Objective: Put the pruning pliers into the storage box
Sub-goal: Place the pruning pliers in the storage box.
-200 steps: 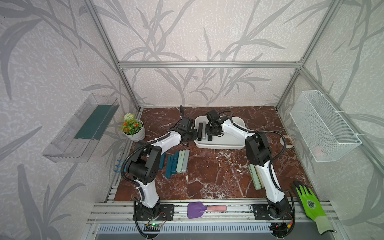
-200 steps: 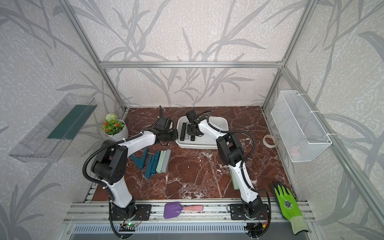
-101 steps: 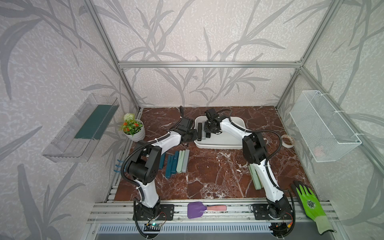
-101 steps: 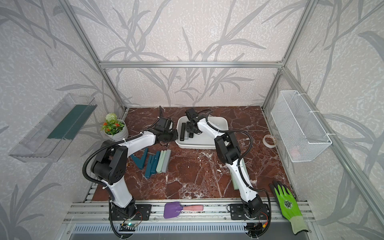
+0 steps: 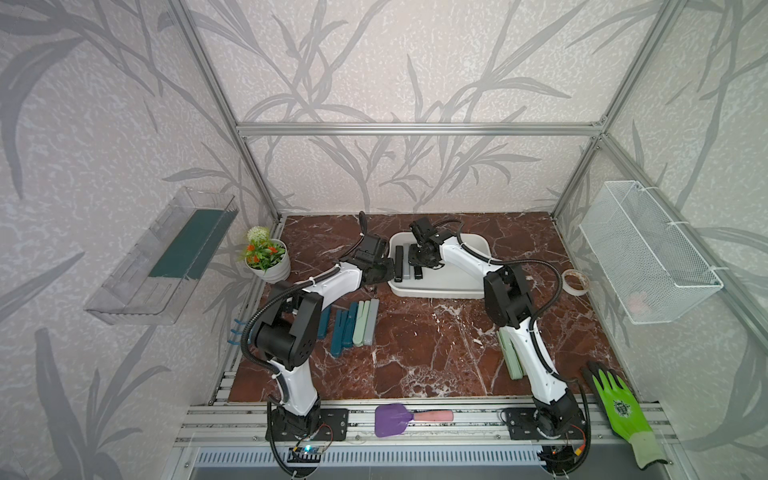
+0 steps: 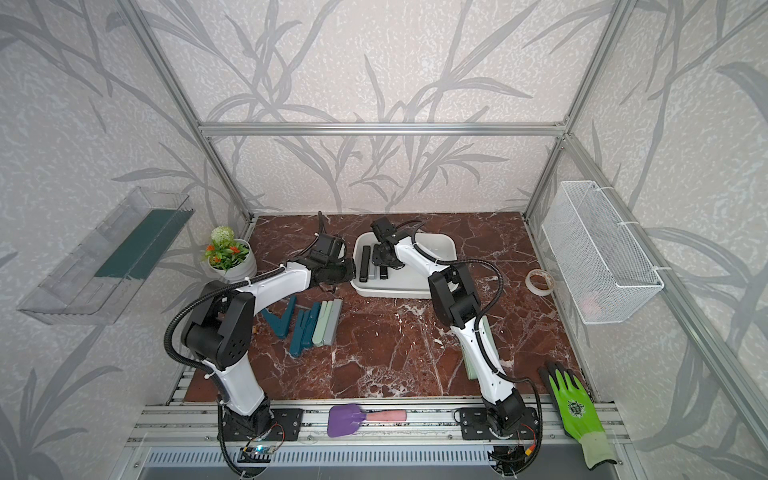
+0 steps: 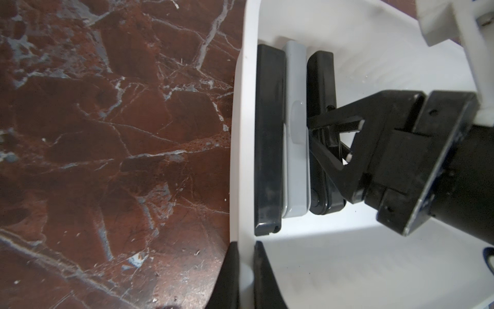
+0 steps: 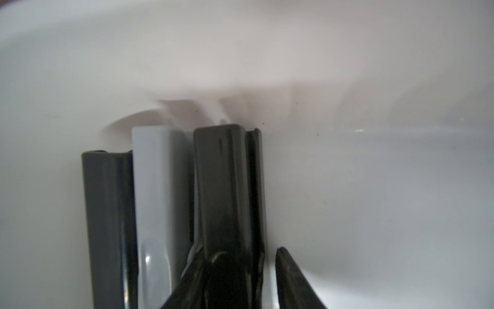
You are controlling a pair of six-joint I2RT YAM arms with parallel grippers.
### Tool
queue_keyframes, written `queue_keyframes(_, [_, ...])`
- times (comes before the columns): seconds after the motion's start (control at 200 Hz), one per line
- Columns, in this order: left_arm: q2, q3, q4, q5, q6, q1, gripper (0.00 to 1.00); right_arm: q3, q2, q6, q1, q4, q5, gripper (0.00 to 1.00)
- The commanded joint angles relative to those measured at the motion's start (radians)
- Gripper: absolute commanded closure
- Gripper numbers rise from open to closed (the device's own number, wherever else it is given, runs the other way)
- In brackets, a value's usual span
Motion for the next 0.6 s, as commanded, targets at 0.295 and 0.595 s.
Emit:
queue_keyframes(0.295, [-0.057, 0.008, 0.021, -0.007, 0.010, -0.007, 0.90, -0.008, -0.066, 0.011, -0.014, -0.006, -0.069, 0.65])
queue_keyframes(0.595, [-0.060, -0.001, 0.027, -0.012, 0.008, -0.007, 0.90, -0.014, -0.055, 0.069, -0.014, 0.023, -0.100, 0.68])
